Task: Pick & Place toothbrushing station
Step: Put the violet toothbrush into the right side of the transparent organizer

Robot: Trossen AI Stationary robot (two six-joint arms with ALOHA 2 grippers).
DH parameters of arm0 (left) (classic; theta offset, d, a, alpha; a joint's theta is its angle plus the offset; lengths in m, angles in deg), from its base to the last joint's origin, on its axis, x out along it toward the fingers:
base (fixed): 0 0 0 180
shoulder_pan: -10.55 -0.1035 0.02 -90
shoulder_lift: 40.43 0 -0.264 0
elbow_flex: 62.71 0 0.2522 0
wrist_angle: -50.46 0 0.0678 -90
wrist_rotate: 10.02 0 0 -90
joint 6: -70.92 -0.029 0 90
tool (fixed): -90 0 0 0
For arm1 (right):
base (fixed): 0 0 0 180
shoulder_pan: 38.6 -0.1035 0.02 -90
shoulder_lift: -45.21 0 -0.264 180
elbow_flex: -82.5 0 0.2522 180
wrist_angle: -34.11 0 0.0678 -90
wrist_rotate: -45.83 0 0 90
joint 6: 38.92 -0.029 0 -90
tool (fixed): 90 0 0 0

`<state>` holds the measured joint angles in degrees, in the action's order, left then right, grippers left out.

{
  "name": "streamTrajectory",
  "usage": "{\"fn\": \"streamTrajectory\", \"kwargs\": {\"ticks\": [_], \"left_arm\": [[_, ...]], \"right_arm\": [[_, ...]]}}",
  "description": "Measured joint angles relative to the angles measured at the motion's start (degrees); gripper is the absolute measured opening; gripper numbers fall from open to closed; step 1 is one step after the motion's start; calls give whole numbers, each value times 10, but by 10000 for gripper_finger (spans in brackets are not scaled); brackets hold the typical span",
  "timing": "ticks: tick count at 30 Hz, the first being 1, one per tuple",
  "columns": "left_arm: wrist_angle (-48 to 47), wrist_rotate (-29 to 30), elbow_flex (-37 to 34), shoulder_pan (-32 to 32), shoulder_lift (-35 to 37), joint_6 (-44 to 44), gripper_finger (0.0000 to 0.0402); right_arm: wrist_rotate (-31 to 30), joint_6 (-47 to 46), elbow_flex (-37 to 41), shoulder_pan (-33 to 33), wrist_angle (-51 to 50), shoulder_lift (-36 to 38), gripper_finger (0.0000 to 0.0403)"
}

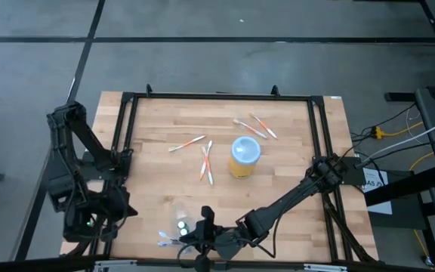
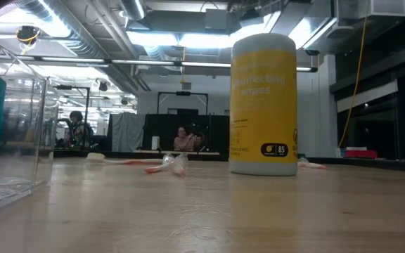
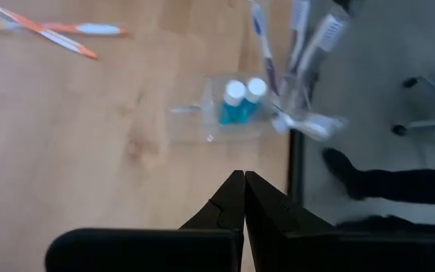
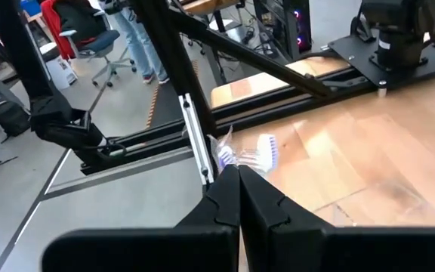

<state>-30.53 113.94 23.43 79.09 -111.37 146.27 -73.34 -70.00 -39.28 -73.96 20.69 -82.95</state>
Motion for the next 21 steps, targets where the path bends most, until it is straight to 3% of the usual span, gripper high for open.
{"fn": "streamTrajectory", "kwargs": {"ticks": [16, 21], "left_arm": [[0, 6, 0, 106, 0, 122, 5], [0, 14, 0, 123, -1, 144, 6]], "right_arm": [[-27, -34, 0, 4, -16, 0, 0], [-34, -94, 0, 5, -12, 0, 30]]}}
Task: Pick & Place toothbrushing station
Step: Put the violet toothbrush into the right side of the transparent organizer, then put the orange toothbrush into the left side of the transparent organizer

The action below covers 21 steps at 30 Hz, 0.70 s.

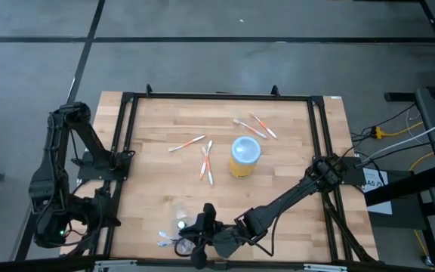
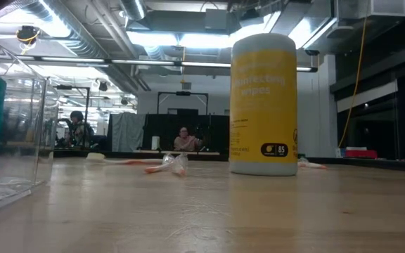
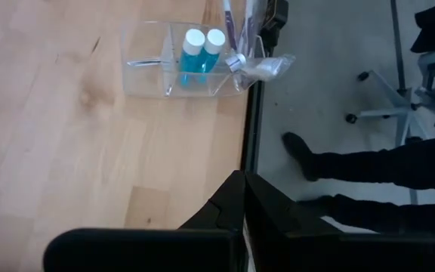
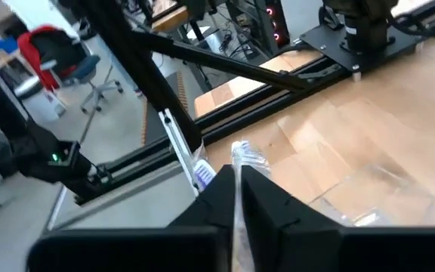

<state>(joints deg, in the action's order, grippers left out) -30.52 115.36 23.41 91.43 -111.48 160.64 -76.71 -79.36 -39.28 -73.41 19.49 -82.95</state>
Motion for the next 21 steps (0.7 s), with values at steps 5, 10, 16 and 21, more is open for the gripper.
{"fn": "streamTrajectory", "kwargs": {"ticks": [5, 10, 16, 21], "left_arm": [[0, 11, 0, 13, -9, 14, 6], [2, 12, 0, 22, -22, 30, 6], [20, 48, 0, 33, -40, 43, 6], [56, 153, -1, 35, -43, 29, 6]], "right_arm": [[11, -24, 0, 0, 21, 1, 87], [19, -26, 0, 0, 57, 1, 141], [-4, 17, 0, 5, 173, 1, 178], [-70, 104, 0, 15, 260, 24, 186]]}}
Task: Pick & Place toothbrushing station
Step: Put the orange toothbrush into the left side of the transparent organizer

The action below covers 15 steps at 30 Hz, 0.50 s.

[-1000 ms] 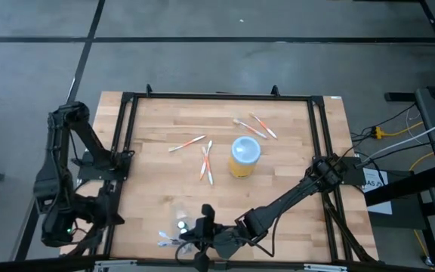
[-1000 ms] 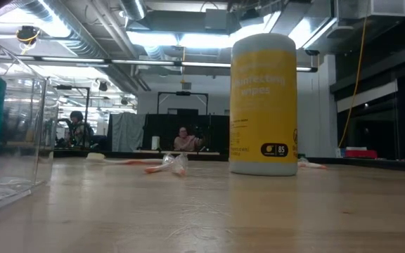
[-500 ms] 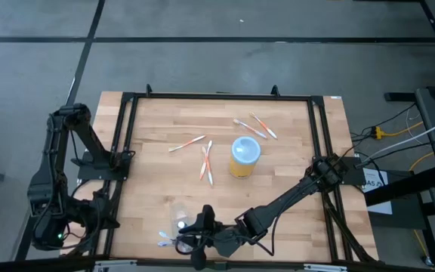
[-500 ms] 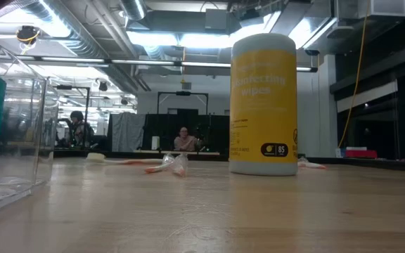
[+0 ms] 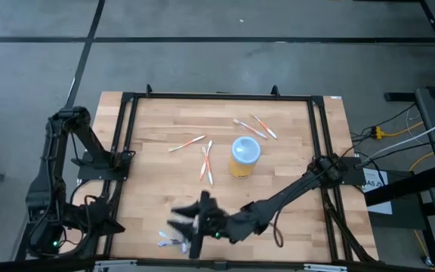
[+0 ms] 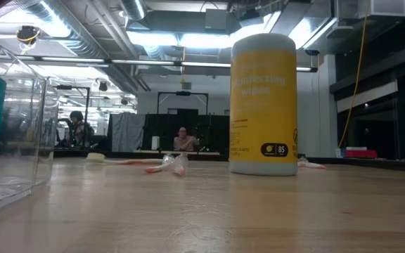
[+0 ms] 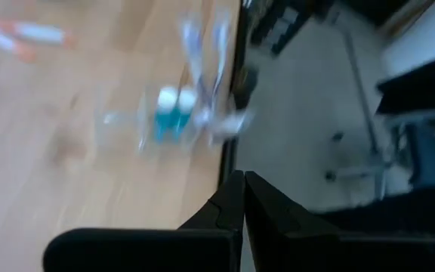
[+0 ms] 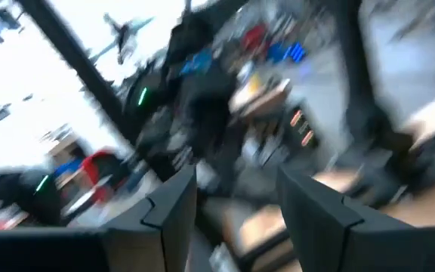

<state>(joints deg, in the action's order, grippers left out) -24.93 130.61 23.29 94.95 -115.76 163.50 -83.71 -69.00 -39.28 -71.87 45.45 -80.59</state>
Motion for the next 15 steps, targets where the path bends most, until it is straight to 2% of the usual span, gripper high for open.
{"fn": "streamTrajectory", "kwargs": {"ticks": [3, 5, 7, 9, 12, 15], "left_arm": [[27, 21, 0, -9, 0, -33, 6], [36, -24, 1, -35, 0, -59, 6], [40, -64, 2, -75, -5, -97, 6], [20, -80, 0, -120, -7, -130, 6], [-2, -108, 3, -195, -1, -185, 6], [-20, -109, 0, -274, -3, -234, 6]], "right_arm": [[-64, 79, 0, 3, 6, 33, 182], [-91, 137, 0, 3, -3, 60, 178], [-117, 162, 0, 3, -61, 93, 173], [-119, 125, 0, 7, -182, 132, 167], [-94, 14, 0, 19, -392, 186, 158], [-78, -28, 0, 27, -516, 224, 151]]}}
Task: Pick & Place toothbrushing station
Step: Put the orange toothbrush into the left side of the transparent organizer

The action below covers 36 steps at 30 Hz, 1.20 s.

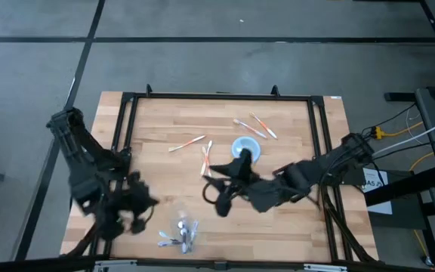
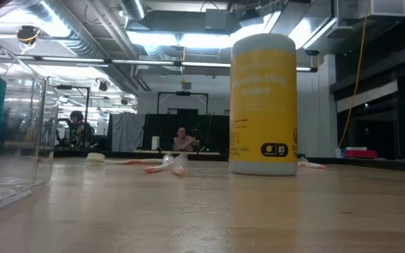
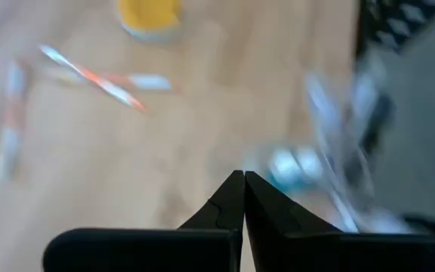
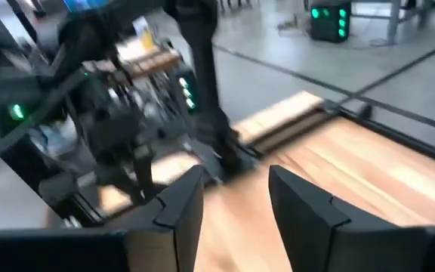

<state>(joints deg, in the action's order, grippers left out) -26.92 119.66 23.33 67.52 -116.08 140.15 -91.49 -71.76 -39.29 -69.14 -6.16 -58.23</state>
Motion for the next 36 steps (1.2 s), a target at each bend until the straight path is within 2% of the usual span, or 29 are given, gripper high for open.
{"fn": "streamTrajectory", "kwargs": {"ticks": [3, 7, 11, 14, 18, 22, 25, 30, 36], "left_arm": [[9, 14, 0, -75, 18, -40, 6], [53, 6, 0, -188, 42, -100, 6], [133, -13, 1, -288, 59, -174, 6], [206, -36, 1, -355, 63, -225, 6], [266, -78, 1, -426, 64, -244, 6], [298, -99, 1, -468, 64, -242, 6], [315, -121, 1, -486, 64, -247, 6], [367, -169, 1, -505, 64, -306, 6], [441, -175, 1, -530, 64, -395, 6]], "right_arm": [[14, -22, 0, 5, -101, 40, 147], [74, -72, -1, 34, -273, 79, 145], [94, -92, 0, 78, -442, 101, 145], [94, -89, 0, 127, -514, 126, 145], [95, -14, 0, 199, -510, 157, 145], [142, 66, 0, 274, -486, 188, 145], [212, 128, 8, 341, -441, 209, 145], [381, 219, 53, 479, -380, 224, 145], [516, 265, 122, 639, -351, 201, 145]]}}
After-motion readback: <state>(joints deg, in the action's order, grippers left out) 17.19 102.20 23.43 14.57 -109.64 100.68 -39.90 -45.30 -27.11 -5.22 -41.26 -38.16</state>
